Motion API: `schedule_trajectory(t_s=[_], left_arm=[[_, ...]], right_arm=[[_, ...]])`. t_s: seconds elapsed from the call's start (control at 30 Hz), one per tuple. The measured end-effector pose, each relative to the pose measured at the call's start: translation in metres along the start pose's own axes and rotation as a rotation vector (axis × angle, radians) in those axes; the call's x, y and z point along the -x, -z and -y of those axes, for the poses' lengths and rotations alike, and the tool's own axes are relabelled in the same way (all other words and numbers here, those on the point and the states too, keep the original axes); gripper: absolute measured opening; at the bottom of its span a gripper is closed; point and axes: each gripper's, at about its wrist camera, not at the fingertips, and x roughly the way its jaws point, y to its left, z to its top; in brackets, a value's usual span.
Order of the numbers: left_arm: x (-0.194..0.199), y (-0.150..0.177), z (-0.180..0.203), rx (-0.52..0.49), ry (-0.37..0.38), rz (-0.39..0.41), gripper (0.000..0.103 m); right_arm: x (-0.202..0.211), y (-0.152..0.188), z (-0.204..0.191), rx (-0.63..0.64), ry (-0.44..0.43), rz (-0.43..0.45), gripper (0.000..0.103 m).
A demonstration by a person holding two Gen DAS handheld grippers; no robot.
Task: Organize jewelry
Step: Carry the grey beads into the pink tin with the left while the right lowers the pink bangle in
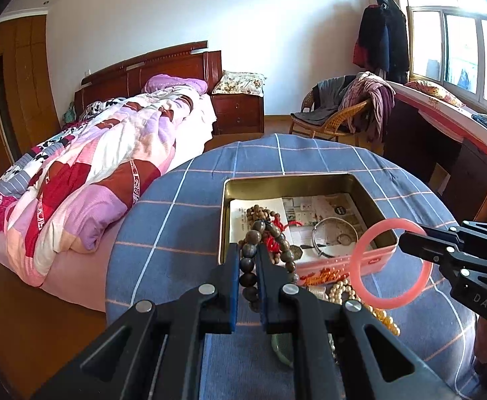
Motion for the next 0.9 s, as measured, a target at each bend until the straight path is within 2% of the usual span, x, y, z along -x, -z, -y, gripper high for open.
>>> schedule_trajectory(t_s=[0.9], left_arm=[[-0.035, -0.030, 0.003, -0.020, -0.019, 0.015, 0.008]], right_arm=[[-0.023, -0.036, 0.011, 0.012, 0.051, 0.024, 0.014]])
